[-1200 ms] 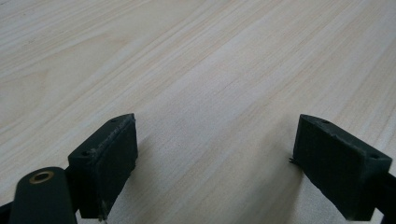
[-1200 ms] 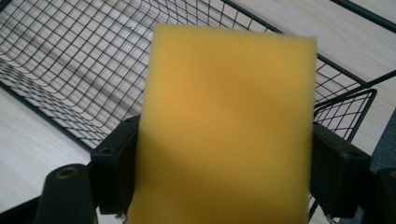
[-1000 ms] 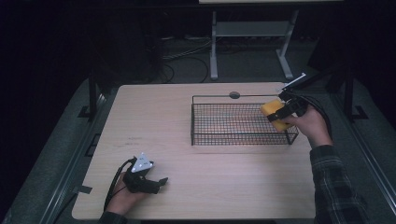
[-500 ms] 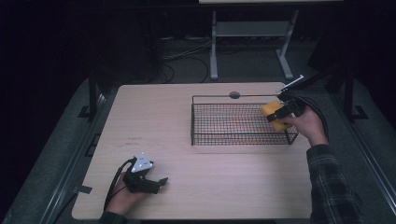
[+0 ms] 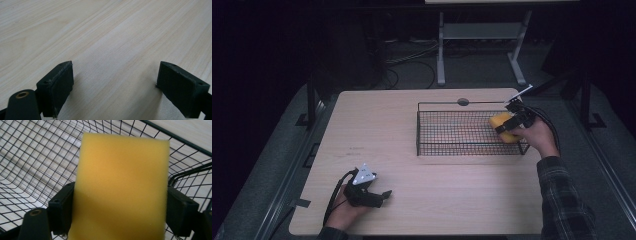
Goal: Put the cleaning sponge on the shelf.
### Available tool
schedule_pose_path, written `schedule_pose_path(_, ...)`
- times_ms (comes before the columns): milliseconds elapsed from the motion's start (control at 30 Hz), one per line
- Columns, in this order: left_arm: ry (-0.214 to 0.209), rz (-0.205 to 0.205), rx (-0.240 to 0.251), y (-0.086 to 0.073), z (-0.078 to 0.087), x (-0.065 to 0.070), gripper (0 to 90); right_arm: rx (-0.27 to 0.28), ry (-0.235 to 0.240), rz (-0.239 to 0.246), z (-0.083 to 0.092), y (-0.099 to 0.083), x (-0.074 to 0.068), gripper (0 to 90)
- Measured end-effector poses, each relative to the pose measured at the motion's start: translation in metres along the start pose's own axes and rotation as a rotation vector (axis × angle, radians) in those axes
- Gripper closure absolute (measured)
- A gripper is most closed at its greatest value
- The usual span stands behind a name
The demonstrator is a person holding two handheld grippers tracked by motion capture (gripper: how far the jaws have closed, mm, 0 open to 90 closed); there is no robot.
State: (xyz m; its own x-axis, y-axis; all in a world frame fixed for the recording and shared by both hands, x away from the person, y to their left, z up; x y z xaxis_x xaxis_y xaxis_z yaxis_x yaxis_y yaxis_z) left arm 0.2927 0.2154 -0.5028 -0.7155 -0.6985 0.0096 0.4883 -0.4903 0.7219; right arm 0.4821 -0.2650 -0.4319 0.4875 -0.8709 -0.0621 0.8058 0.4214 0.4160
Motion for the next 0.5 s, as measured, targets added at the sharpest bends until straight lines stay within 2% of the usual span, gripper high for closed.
schedule_pose_path(500, 0.000, 0.000, 0.000, 0.0000, 0.0000, 0.0000, 13.0, -0.024, 0.003, 0.014, -0.0060, -0.0014, -0.0035, 20.9)
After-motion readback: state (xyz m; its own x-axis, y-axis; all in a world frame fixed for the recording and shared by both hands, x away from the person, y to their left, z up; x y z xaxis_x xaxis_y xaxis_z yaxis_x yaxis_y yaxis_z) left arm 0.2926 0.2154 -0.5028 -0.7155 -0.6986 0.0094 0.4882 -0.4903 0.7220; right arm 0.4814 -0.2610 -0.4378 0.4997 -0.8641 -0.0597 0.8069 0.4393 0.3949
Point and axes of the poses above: each handheld gripper's, and its own axes: z roughly backward along the jaws, y roughly out of its top, x roughly to its right, the point moved 4 cm from there along -z, roughly forward along the jaws, and after that the axes turned 1 degree about z, right-handed, at the moved point
